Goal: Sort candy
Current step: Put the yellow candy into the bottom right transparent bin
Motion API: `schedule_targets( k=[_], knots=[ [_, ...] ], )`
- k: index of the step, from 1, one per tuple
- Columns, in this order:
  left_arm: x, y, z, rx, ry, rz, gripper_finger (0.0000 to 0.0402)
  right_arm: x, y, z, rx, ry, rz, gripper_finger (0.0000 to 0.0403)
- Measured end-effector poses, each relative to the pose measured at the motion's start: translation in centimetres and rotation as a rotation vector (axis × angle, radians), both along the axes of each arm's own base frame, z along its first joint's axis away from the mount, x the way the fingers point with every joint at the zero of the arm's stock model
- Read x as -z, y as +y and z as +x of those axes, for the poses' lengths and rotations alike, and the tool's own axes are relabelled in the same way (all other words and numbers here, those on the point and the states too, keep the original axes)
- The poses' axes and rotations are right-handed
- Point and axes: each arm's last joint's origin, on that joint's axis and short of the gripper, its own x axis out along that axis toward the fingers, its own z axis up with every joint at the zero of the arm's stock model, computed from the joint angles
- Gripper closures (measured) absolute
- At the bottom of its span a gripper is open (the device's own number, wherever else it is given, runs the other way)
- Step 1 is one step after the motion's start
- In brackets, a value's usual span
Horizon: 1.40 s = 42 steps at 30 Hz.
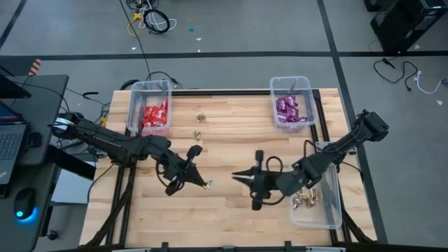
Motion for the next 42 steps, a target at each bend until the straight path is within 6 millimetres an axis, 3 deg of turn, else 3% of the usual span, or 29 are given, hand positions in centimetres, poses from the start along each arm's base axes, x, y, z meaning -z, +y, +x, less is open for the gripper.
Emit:
schedule_targets(
  k=[9, 15, 20, 33, 42],
  knots=[
    [-0.5, -0.2, -0.2, 0.096, -0.049, -0.008, 0.0401, 1.4, -0.2, 3.8, -0.072, -0.127, -0.071, 0.0301],
    [-0.4, -0.3, -0.2, 0.127, -0.048, -0.008, 0.0401, 1.5, -1.3, 5.0, -0.213, -0.172, 0.004, 0.0274],
    [-0.4, -0.1, -0.2, 0.121, -0.047, -0.007, 0.0401, 1.5, -2.0, 5.5, -0.327, -0.175, 0.040, 0.0267],
    [-0.1, 1.2, 1.1, 0.015, -0.067, -0.037, 0.0401, 1.5, -4.2, 6.3, -0.346, -0.176, 0.037, 0.0266],
    [0.1, 1.4, 1.3, 0.042, -0.070, -0.044, 0.0401, 1.5, -4.3, 6.3, -0.365, -0.174, 0.039, 0.0268]
  ],
)
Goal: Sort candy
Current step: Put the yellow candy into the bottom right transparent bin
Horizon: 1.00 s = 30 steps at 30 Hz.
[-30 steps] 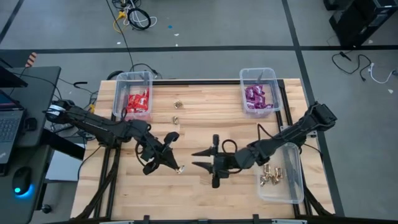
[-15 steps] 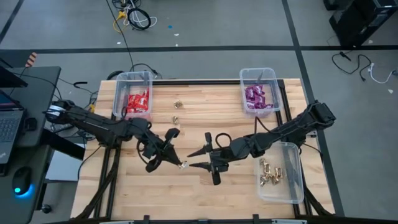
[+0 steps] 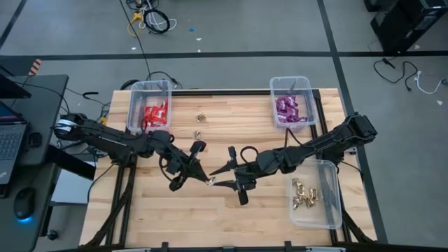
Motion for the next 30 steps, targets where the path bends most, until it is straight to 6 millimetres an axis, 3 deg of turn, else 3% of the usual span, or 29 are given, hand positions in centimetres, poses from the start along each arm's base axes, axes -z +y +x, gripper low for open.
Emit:
schedule_targets(
  k=[11, 30],
  knots=[
    [-0.16, 0.11, -0.01, 0.010, -0.006, -0.017, 0.0401, 0.02, 0.00, 0.00, 0.001, 0.004, 0.007, 0.0276],
    [0.02, 0.10, 0.01, 0.008, 0.015, -0.015, 0.0401, 0.26, 0.15, -0.07, 0.000, 0.028, -0.002, 0.0360]
  ],
)
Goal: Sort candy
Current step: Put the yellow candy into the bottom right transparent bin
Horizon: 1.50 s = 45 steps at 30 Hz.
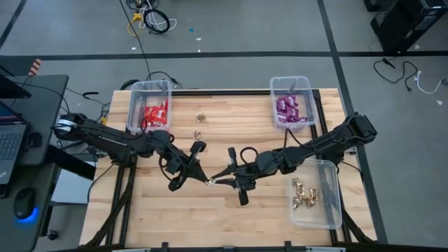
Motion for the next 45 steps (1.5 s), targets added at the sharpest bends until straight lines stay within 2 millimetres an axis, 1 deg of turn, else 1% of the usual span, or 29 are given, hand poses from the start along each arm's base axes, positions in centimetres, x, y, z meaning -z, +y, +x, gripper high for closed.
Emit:
schedule_targets(
  k=[4, 8, 12, 22, 26, 31, 36, 40, 42, 45],
  knots=[
    [0.2, 0.0, 0.0, -0.003, 0.027, 0.000, 0.0400, 0.1, 0.0, 0.0, 0.000, 0.011, -0.004, 0.0377],
    [0.2, 0.0, 0.0, -0.009, 0.040, -0.022, 0.0388, 0.1, 0.0, 0.0, 0.000, 0.010, -0.003, 0.0395],
    [0.2, 0.1, 0.0, -0.016, 0.050, -0.035, 0.0362, 0.1, 0.0, 0.0, 0.000, 0.010, -0.003, 0.0400],
    [0.3, 0.4, 0.1, -0.030, 0.078, -0.056, 0.0280, 0.1, -0.1, 0.0, 0.034, 0.014, 0.014, 0.0401],
    [0.3, 1.1, -0.1, -0.109, 0.106, -0.052, 0.0263, -0.3, -0.3, -0.4, 0.061, 0.047, 0.077, 0.0402],
    [-0.1, 1.9, -1.0, -0.211, 0.147, -0.029, 0.0260, -1.0, -0.7, -2.3, 0.132, 0.180, 0.134, 0.0402],
    [0.1, 3.0, -2.0, -0.459, 0.233, 0.000, 0.0260, -2.0, -1.4, -4.8, 0.173, 0.314, 0.220, 0.0402],
    [0.3, 3.4, -2.8, -0.618, 0.294, 0.032, 0.0260, -2.8, -2.5, -7.6, 0.255, 0.477, 0.335, 0.0403],
    [0.6, 3.7, -2.9, -0.692, 0.327, 0.048, 0.0260, -3.9, -3.1, -9.1, 0.310, 0.554, 0.398, 0.0403],
    [0.7, 3.8, -3.0, -0.723, 0.329, 0.053, 0.0260, -5.9, -4.0, -11.5, 0.385, 0.658, 0.464, 0.0403]
  ],
)
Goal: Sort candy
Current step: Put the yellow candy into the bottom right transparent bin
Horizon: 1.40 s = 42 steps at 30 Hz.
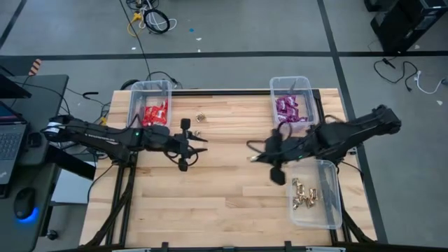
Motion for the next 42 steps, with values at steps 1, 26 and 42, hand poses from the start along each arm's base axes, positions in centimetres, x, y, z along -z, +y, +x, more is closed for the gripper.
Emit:
schedule_targets(
  k=[1, 26, 42],
  knots=[
    [0.0, 0.0, 0.0, 0.000, 0.002, 0.000, 0.0260, -0.7, -0.3, -0.8, 0.016, 0.035, 0.015, 0.0403],
    [0.4, 0.0, -0.1, 0.000, 0.038, -0.002, 0.0261, 1.1, 1.2, -8.7, 0.111, 0.856, 0.216, 0.0403],
    [0.4, 0.0, -0.1, 0.001, 0.040, -0.002, 0.0261, 8.0, 5.7, -10.4, 0.051, 1.003, 0.209, 0.0403]
  ],
)
